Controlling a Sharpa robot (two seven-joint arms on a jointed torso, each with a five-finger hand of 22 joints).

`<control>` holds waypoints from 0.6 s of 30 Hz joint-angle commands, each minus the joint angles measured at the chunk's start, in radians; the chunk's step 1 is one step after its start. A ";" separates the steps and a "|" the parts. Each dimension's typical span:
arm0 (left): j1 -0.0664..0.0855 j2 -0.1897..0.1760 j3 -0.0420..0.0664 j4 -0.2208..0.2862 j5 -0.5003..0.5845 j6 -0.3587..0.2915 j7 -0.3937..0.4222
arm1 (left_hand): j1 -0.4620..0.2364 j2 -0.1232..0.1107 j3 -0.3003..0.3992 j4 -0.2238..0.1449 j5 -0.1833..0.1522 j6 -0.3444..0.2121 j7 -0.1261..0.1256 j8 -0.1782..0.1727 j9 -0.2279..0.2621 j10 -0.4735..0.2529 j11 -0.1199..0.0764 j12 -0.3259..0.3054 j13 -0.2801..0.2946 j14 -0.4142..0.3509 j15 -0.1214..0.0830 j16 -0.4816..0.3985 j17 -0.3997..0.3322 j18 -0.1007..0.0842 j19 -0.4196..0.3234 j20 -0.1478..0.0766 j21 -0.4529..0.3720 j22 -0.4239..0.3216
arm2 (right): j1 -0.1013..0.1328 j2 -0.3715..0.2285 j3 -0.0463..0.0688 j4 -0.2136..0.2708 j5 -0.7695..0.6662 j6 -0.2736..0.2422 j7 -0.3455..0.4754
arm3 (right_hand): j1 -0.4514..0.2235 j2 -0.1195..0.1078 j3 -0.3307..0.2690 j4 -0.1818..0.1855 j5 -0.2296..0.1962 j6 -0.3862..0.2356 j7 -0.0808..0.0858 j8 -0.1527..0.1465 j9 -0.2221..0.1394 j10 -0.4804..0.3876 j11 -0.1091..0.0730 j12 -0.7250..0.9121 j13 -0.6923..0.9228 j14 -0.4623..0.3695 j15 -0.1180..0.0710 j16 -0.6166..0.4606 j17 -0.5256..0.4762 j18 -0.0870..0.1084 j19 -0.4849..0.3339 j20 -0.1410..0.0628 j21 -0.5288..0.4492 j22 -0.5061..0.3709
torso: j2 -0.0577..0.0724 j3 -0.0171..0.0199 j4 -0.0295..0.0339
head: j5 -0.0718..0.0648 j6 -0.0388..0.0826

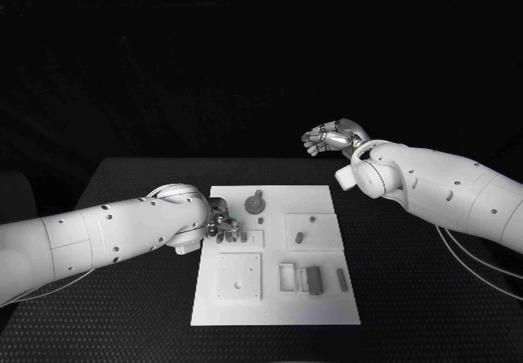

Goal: Assemble the parts on the task board

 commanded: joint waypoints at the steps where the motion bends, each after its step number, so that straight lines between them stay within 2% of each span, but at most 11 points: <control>1: -0.011 0.004 -0.006 -0.001 -0.012 0.018 0.008 | 0.001 0.011 0.000 -0.005 0.006 0.069 -0.054 0.003 0.002 0.000 -0.009 0.006 0.002 0.020 -0.025 0.006 0.002 0.020 0.008 -0.093 0.005 0.017 | 0.000 -0.001 0.001 0.001 -0.006 0.017 0.005 | -0.009 0.001 -0.002 0.004 0.004 -0.002 0.008 -0.005 -0.002 0.002 0.006 -0.006 -0.001 -0.007 0.000 -0.006 0.001 0.014 -0.007 0.001 -0.007 0.001 | 0.000 -0.0001 0.0002 | -0.001 0.001; 7: -0.012 0.003 -0.006 -0.003 -0.030 0.036 0.003 | 0.002 0.012 0.002 -0.007 0.005 0.069 -0.055 0.003 0.003 0.000 -0.010 0.008 0.003 0.021 -0.026 0.007 0.002 0.021 0.010 -0.094 0.006 0.017 | 0.000 -0.001 0.001 0.002 -0.006 0.017 0.004 | -0.009 0.001 -0.002 0.004 0.005 -0.002 0.008 -0.005 -0.002 0.002 0.006 -0.006 -0.001 -0.008 0.000 -0.006 0.001 0.014 -0.007 0.001 -0.008 0.001 | 0.000 0.0002 0.0002 | -0.001 -0.002; 18: -0.012 -0.004 -0.006 -0.008 -0.038 0.028 -0.001 | 0.003 0.014 0.004 -0.008 0.005 0.069 -0.055 0.002 0.003 0.000 -0.011 0.008 0.004 0.021 -0.027 0.008 0.002 0.021 0.011 -0.094 0.007 0.017 | 0.000 -0.002 0.001 0.002 -0.006 0.017 0.004 | -0.009 0.001 -0.003 0.004 0.005 -0.002 0.008 -0.006 -0.002 0.002 0.006 -0.006 -0.001 -0.009 0.001 -0.007 0.001 0.014 -0.008 0.001 -0.009 0.001 | 0.000 -0.0013 0.0015 | -0.002 0.000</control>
